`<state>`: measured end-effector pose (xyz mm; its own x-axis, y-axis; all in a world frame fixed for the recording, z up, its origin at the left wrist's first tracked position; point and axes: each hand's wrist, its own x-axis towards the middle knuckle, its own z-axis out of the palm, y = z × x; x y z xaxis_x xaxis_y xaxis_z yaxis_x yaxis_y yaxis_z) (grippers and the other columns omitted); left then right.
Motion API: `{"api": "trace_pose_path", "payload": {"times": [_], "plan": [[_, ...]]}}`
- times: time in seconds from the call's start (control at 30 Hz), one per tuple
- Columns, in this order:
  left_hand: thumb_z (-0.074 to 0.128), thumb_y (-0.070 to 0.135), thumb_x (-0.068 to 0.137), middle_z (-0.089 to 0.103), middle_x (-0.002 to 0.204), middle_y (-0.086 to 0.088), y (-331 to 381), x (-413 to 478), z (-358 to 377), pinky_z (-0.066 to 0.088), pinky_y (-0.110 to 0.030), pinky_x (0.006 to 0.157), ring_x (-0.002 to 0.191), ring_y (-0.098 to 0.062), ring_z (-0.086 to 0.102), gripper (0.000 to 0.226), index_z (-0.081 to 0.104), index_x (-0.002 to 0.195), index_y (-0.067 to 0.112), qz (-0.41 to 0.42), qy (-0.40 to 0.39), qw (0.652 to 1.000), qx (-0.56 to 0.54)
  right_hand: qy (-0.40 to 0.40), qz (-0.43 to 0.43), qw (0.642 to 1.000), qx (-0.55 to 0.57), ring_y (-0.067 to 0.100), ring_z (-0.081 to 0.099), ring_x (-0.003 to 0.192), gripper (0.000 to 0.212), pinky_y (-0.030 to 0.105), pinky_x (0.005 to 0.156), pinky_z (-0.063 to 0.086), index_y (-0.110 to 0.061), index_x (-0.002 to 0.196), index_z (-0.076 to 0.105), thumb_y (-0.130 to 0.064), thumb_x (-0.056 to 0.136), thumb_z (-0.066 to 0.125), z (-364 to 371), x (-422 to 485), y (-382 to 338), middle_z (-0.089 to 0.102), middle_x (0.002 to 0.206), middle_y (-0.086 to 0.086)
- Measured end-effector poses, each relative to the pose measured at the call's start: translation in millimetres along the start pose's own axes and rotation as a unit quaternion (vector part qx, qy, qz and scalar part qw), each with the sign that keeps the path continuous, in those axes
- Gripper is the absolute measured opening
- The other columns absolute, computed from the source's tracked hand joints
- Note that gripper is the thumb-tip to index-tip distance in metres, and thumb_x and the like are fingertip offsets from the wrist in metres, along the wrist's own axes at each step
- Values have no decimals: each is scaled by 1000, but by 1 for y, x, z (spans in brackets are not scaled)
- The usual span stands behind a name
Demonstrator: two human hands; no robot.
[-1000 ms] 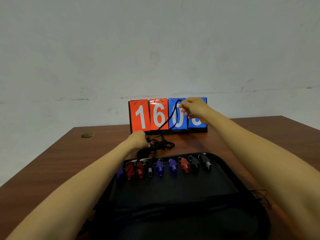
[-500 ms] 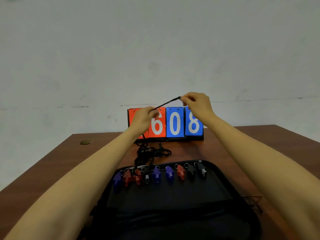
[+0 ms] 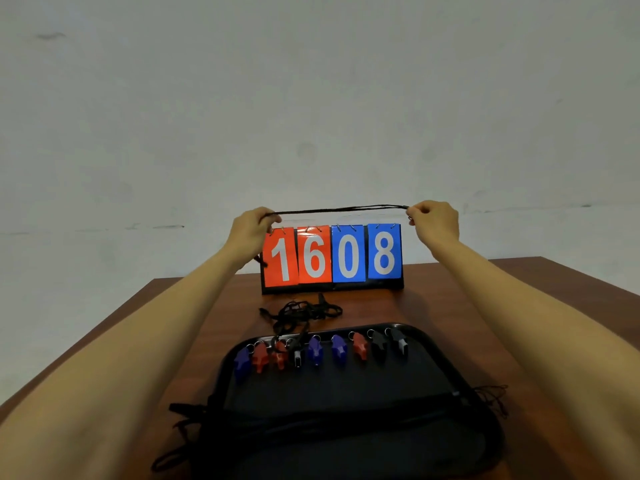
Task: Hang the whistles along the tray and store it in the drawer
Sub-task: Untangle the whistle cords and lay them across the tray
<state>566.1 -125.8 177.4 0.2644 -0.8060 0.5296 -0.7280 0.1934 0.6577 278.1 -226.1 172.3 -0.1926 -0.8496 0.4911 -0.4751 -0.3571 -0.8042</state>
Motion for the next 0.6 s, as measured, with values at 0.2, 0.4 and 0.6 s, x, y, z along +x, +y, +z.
{"api": "trace_pose_path", "payload": {"times": [0.2, 0.4, 0.6], "plan": [[55, 30, 94, 57, 94, -3, -9, -39, -15, 38, -23, 71, 85, -16, 51, 28, 64, 110, 9, -10, -119, 986, 120, -72, 12, 996, -52, 24, 60, 80, 21, 41, 78, 52, -4, 96, 70, -16, 93, 54, -15, -26, 15, 67, 89, 9], [59, 37, 90, 56, 91, 5, -15, -100, -29, 38, -19, 64, 74, -4, 48, 26, 63, 101, 15, -44, -153, 987, -2, -121, 19, 992, -10, 11, 58, 58, 9, 21, 49, 41, -6, 93, 58, -10, 87, 64, -45, -68, 26, 65, 83, 12], [57, 24, 92, 66, 95, 0, -36, -156, -41, 37, -19, 59, 72, -5, 50, 17, 69, 102, 16, -57, -187, 980, 45, -274, 18, 955, -108, 13, 57, 70, 6, 20, 57, 42, -7, 87, 67, -10, 88, 63, -74, -105, 41, 66, 81, 7]]}}
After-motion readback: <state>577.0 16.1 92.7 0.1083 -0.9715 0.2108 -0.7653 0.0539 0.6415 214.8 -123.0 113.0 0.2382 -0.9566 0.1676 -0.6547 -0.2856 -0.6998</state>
